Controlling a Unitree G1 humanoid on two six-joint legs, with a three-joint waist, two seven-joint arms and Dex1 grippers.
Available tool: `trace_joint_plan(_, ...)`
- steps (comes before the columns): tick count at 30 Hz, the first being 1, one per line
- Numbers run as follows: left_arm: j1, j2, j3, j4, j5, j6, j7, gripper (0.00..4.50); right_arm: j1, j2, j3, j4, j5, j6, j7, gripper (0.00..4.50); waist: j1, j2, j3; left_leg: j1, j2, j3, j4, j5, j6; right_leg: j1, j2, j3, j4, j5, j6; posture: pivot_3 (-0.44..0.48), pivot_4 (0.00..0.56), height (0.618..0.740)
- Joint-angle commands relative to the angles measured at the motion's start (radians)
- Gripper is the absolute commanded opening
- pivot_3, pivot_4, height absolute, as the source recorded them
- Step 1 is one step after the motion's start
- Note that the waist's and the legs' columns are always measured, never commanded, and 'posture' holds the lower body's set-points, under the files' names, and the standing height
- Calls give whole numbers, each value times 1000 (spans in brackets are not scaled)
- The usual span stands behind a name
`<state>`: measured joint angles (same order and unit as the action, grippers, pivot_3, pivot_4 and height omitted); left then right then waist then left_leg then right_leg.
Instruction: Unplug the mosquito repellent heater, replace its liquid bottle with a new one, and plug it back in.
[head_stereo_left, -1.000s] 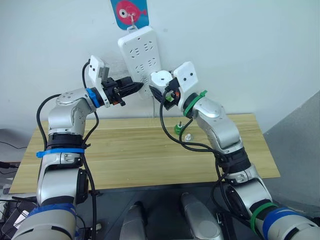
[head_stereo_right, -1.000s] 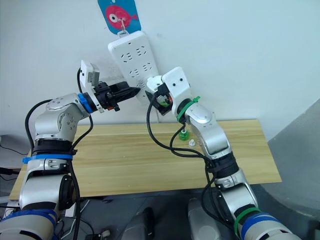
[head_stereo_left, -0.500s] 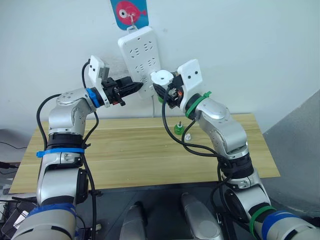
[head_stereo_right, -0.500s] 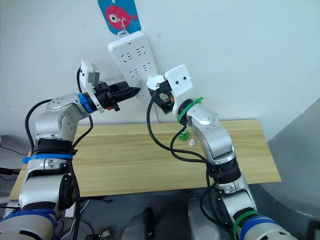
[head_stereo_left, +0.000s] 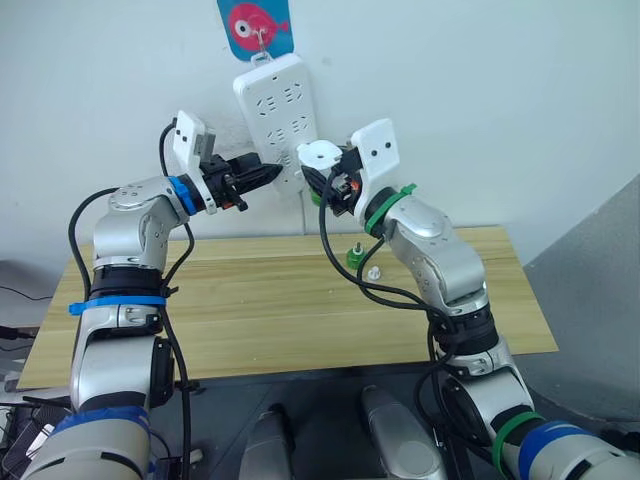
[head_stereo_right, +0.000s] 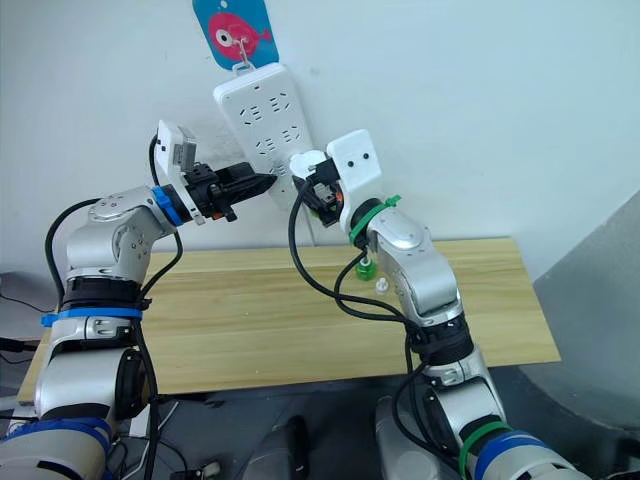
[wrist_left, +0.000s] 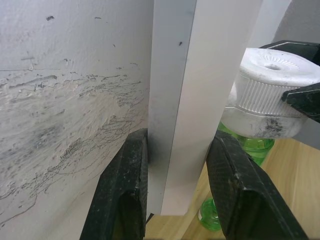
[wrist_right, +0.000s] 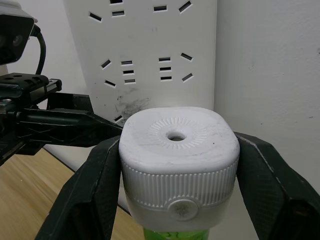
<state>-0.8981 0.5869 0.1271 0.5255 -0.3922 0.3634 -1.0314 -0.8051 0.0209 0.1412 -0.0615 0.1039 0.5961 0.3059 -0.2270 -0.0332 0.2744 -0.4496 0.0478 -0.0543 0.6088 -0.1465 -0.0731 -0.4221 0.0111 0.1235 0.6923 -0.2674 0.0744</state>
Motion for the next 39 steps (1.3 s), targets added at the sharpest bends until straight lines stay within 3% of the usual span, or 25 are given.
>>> trace_joint_plan(1,-18,4,18,-2,-5,-7,1,1329,-31,9,19,-1,18,-2,22,2890,0,0,0,0,0,0,0,0,0,0,0,0,0,0,0,-211,229,735)
trace_joint_plan(2,-19,7,17,3,-1,-12,1,1329,-25,6,15,-11,23,1,27,2890,0,0,0,0,0,0,0,0,0,0,0,0,0,0,0,-210,227,735)
trace_joint_plan(6,-23,16,16,25,12,-37,2,1329,4,-26,0,-56,22,24,35,4348,2,0,0,0,0,0,0,0,0,0,0,0,0,0,0,-212,228,735)
trace_joint_plan(7,-25,17,15,32,15,-44,2,1329,10,-37,1,-68,21,35,37,4500,3,0,0,-1,0,0,-1,0,0,0,0,0,-1,0,0,-212,228,735)
trace_joint_plan(20,-100,33,33,164,60,-148,57,1329,156,-183,-10,-387,168,211,141,4500,7,0,0,-2,0,0,0,0,0,0,0,0,-3,0,0,-209,238,735)
trace_joint_plan(26,-106,58,34,186,85,-207,82,3236,159,-195,4,-414,201,222,149,4500,9,0,0,-2,0,0,-1,1,1,0,0,0,-4,0,-1,-205,237,735)
trace_joint_plan(30,-24,122,58,72,73,-171,63,4288,160,-210,16,-435,223,216,167,4500,5,0,0,-2,0,-1,-3,1,1,-1,0,-1,-4,0,0,-210,237,735)
trace_joint_plan(34,143,214,108,-149,31,-62,52,4288,172,-245,24,-463,239,210,193,4500,-14,0,0,-1,2,2,-3,1,1,-2,1,1,-3,0,-1,-187,238,735)
trace_joint_plan(39,365,255,187,-436,-36,51,73,4288,191,-273,34,-470,257,185,214,4500,20,0,0,-2,2,0,-9,0,1,-3,0,-2,-6,0,-1,-139,236,735)
